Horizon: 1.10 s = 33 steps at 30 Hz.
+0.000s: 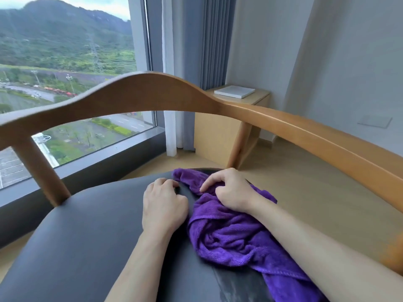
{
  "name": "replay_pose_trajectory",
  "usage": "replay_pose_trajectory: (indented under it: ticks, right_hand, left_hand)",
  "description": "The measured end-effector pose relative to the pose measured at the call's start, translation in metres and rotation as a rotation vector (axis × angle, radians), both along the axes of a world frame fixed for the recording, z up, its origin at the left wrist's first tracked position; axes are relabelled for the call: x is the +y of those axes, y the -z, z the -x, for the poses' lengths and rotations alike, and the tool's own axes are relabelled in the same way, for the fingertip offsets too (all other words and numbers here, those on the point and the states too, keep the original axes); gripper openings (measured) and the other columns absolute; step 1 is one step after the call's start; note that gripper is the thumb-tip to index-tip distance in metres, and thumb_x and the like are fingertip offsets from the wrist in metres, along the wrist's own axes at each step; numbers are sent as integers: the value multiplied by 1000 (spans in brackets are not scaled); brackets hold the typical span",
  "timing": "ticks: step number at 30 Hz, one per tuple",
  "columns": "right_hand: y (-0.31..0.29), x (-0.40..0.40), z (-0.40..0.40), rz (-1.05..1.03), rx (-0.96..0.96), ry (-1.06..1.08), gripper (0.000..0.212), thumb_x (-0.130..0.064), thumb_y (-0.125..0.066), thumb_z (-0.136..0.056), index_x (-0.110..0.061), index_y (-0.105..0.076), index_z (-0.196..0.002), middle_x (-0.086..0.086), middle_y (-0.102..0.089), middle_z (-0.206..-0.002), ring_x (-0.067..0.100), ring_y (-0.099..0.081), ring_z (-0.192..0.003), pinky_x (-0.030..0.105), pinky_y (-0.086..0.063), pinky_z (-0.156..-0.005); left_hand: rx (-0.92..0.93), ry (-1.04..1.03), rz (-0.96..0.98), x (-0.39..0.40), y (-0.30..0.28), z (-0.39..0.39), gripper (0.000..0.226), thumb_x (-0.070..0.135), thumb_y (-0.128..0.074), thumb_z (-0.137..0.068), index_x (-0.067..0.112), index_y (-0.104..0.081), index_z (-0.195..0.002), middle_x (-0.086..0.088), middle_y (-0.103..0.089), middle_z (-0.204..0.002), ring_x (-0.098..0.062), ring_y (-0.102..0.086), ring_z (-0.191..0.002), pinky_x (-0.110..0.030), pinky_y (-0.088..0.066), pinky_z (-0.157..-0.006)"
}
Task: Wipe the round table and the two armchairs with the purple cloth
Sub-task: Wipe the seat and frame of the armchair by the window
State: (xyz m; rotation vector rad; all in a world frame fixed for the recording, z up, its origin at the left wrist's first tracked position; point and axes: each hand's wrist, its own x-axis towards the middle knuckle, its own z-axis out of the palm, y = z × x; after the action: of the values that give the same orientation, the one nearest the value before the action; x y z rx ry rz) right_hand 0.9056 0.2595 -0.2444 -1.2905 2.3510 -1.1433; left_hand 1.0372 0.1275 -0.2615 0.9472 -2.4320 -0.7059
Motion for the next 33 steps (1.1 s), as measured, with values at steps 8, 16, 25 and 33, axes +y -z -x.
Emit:
replay_pose_trajectory:
  ticks: [8, 16, 25, 33]
  right_hand:
    - [-9, -99, 22, 42, -132, 152, 63, -13, -55, -82, -21, -49, -145, 0, -57, -139, 14, -50, -128, 17, -35, -107]
    - [4, -119, 17, -435, 175, 67, 69, -46, -26, -74, -40, -59, -134, -4, -58, -145, 25, -48, -135, 44, -25, -114]
    - [0, -87, 5, -369, 137, -27, 58, -19, -48, -89, -37, -55, -143, -3, -51, -152, 24, -45, -140, 35, -32, -117]
    - [3, -15, -26, -37, 62, -39, 32, -18, -42, -62, -36, -67, -67, -13, -72, -82, 8, -62, -84, 27, -47, -79]
  left_hand:
    - [50, 2, -17, -2, 2, 0, 35, 15, -46, -83, 21, -64, -111, 3, -55, -123, -19, -40, -124, -28, -29, -109]
    - [119, -20, -103, -1, -1, -7, 26, 14, -47, -82, 22, -59, -103, 7, -58, -111, -16, -46, -117, -23, -31, -88]
    - [-337, 5, 135, 6, 4, -42, 48, 45, -21, -95, 34, -32, -141, 7, -14, -165, -27, -4, -152, -65, 4, -116]
    - [-279, -60, 197, 7, 8, -40, 44, 42, -25, -96, 36, -39, -137, 11, -26, -160, -23, -14, -150, -59, -4, -119]
